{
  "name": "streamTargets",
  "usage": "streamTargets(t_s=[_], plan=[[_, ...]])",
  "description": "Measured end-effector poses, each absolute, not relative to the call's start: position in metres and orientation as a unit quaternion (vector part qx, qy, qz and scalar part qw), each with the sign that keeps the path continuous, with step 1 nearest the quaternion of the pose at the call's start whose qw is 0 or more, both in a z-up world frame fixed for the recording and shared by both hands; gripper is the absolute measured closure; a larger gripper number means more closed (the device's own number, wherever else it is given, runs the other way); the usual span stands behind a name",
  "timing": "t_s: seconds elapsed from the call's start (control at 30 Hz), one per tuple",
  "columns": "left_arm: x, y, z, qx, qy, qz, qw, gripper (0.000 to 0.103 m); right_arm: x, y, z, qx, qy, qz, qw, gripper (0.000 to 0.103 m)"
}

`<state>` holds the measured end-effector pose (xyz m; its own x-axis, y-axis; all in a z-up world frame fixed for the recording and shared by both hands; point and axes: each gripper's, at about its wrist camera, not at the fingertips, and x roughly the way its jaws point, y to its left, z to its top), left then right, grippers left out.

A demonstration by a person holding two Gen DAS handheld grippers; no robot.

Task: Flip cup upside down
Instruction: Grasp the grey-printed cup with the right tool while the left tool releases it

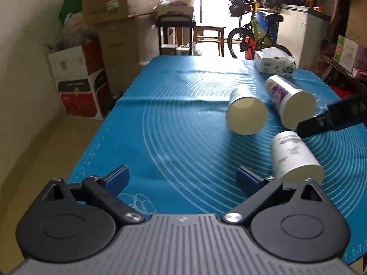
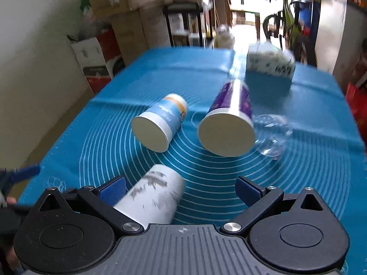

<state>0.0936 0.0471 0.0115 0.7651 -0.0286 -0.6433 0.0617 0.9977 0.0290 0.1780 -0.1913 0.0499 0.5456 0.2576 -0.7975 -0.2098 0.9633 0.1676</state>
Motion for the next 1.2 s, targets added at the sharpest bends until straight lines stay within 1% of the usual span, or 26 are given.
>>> streamTargets(t_s=[0.03,0.13,0.23,0.37,0.47,0.5,0.53,0.6,0.7,0.8,0.93,0.97,1.03,1.1,1.2], plan=[[0.095,0.049,0.01,0.021,0.344,-0.025,0.938,0.005,0.185,-0.191,0.047,0.034,0.472,0.133,0.871,0.006],[0.095,0.053,0.009,0.019,0.345,-0.027,0.938,0.005,0.205,-0.19,0.034,0.069,0.521,0.134,0.84,0.014],[0.095,0.055,0.008,0.018,0.342,-0.028,0.939,0.005,0.217,-0.189,0.02,0.089,0.551,0.134,0.819,0.016],[0.095,0.057,0.006,0.012,0.344,-0.029,0.938,0.005,0.221,-0.188,0.01,0.118,0.57,0.14,0.801,0.019],[0.096,0.059,0.005,0.007,0.345,-0.03,0.938,0.005,0.227,-0.184,0.005,0.124,0.58,0.153,0.79,0.026],[0.096,0.058,0.006,0.007,0.344,-0.031,0.938,0.005,0.228,-0.183,0.004,0.129,0.582,0.159,0.787,0.031],[0.095,0.057,0.007,0.007,0.343,-0.032,0.939,0.005,0.23,-0.182,0.003,0.138,0.583,0.166,0.784,0.044],[0.094,0.055,0.008,0.008,0.341,-0.033,0.939,0.005,0.228,-0.182,0.004,0.142,0.579,0.168,0.785,0.044],[0.092,0.055,0.01,0.006,0.338,-0.032,0.941,0.005,0.216,-0.185,0.01,0.134,0.542,0.173,0.812,0.044],[0.092,0.054,0.013,0.0,0.334,-0.027,0.942,0.005,0.198,-0.19,0.028,0.094,0.473,0.151,0.863,0.044],[0.09,0.05,0.022,-0.017,0.321,-0.019,0.947,0.005,0.16,-0.195,0.044,-0.002,0.337,0.093,0.937,0.044],[0.089,0.048,0.024,-0.022,0.319,-0.019,0.947,0.005,0.149,-0.193,0.043,-0.038,0.296,0.07,0.952,0.044],[0.084,0.043,0.025,-0.03,0.316,-0.03,0.948,0.005,0.131,-0.193,0.038,-0.072,0.238,0.044,0.968,0.044],[0.079,0.038,0.025,-0.034,0.312,-0.031,0.949,0.005,0.119,-0.197,0.027,-0.075,0.21,0.024,0.975,0.044],[0.074,0.03,0.021,-0.033,0.308,-0.034,0.95,0.005,0.109,-0.203,0.012,-0.063,0.196,0.01,0.978,0.044]])
